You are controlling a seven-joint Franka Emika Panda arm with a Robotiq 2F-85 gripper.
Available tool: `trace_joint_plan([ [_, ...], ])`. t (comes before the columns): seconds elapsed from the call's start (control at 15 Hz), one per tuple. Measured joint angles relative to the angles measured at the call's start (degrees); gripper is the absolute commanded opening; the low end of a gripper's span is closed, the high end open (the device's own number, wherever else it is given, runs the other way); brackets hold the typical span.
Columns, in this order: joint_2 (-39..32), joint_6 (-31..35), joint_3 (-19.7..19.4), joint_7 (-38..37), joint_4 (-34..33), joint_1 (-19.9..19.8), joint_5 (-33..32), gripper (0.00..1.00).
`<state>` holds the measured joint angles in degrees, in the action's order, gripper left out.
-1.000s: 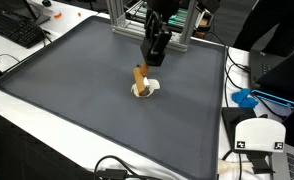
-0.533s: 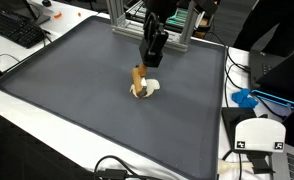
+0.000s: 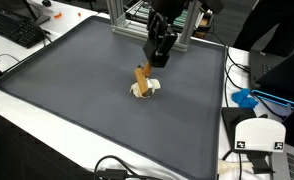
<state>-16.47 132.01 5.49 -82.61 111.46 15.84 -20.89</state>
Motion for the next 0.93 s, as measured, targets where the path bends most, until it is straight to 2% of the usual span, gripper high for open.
trace_joint_plan([
  [0.93, 0.00, -4.03, 2.12, 9.13, -0.60, 0.81, 3.93, 0.35],
])
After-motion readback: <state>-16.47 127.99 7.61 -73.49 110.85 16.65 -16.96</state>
